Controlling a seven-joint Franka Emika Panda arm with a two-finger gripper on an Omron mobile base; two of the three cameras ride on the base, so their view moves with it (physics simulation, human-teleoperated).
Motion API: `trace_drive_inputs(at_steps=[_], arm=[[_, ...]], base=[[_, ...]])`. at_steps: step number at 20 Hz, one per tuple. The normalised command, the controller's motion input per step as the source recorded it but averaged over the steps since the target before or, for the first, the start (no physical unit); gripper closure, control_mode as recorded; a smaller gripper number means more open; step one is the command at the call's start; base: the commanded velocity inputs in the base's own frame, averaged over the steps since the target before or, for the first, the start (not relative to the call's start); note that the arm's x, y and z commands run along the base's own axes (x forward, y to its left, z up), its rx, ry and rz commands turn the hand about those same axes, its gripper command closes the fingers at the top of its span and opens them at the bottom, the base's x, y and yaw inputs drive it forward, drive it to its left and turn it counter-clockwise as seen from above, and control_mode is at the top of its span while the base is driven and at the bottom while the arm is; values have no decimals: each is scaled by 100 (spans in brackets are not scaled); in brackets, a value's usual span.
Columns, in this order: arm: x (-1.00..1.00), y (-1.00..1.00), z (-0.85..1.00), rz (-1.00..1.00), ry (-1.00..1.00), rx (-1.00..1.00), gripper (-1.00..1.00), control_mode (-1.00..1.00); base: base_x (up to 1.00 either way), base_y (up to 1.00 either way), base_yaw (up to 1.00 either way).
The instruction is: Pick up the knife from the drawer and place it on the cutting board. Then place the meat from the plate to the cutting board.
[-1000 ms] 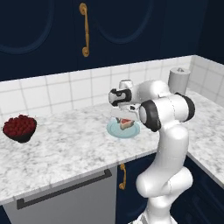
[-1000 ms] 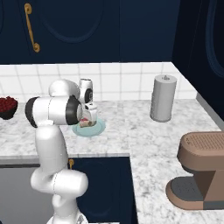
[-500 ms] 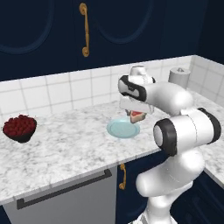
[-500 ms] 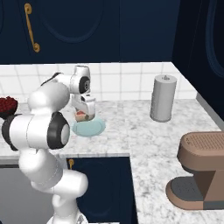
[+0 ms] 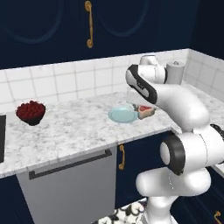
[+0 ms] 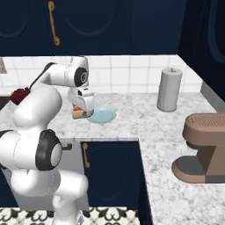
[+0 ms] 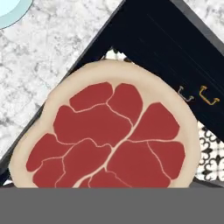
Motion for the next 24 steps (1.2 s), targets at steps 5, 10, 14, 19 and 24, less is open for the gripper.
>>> trace_drive_inputs(at_steps=[5, 10, 14, 19, 24], arm=[[0, 0, 0, 0, 0, 0, 100, 100], [0, 0, 0, 0, 0, 0, 100, 100], [0, 0, 0, 0, 0, 0, 100, 100], [0, 0, 0, 0, 0, 0, 100, 100], [0, 0, 0, 0, 0, 0, 100, 100]], base=[[-91, 100, 48], [-38, 100, 74], [-2, 100, 73], [83, 77, 42], [100, 76, 28]])
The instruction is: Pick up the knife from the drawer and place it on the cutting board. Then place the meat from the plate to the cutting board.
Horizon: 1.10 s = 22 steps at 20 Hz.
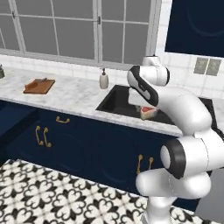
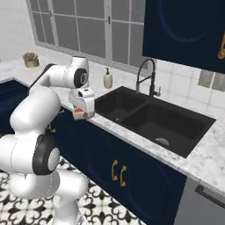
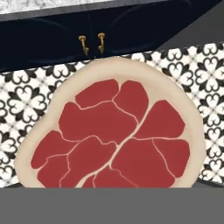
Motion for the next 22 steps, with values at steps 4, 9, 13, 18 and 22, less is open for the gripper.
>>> trace_drive_inputs(at_steps=[4, 9, 13, 18, 22], arm=[[0, 0, 0, 0, 0, 0, 100, 100], [0, 0, 0, 0, 0, 0, 100, 100], [0, 0, 0, 0, 0, 0, 100, 100], [0, 0, 0, 0, 0, 0, 100, 100], [0, 0, 0, 0, 0, 0, 100, 100]], base=[[100, 91, 26], [100, 65, 21], [100, 59, 16], [100, 32, 11], [92, 30, 12]])
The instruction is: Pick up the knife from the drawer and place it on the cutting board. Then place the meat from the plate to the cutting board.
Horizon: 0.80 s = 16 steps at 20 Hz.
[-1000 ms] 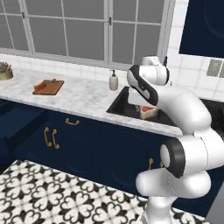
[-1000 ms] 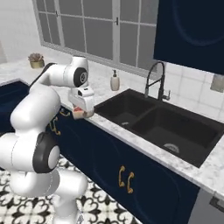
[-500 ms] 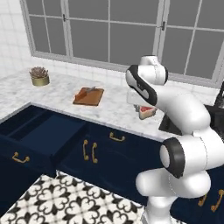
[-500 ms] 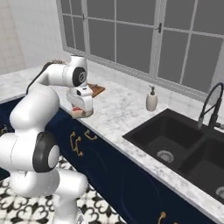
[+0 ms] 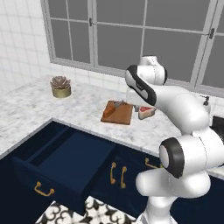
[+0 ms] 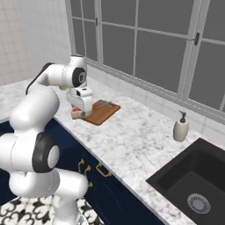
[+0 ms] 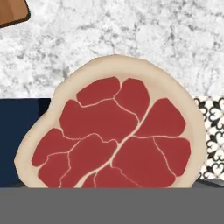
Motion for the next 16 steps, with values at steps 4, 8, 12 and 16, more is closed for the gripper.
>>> trace_drive_inputs(at_steps=[4, 8, 12, 16], arm=[[0, 0, 0, 0, 0, 0, 100, 100], [0, 0, 0, 0, 0, 0, 100, 100], [56, -24, 0, 0, 3, 0, 100, -100], [100, -41, -9, 0, 11, 0, 100, -100]], base=[[70, 31, 10], [28, 9, 3], [0, 0, 0], [0, 0, 0]])
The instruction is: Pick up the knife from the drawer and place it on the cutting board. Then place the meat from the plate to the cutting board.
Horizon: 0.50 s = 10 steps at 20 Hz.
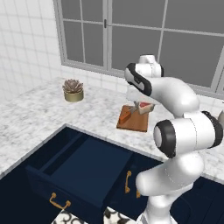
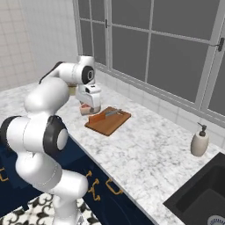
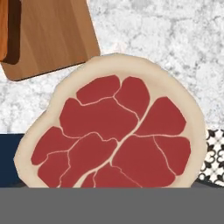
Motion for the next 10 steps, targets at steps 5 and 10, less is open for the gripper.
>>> trace_drive_inputs(at_steps=[5, 10], arm=[[100, -29, -40, 1, 6, 0, 100, -100], [95, -24, -79, 5, 0, 0, 100, -100]], base=[[0, 0, 0], [0, 0, 0]])
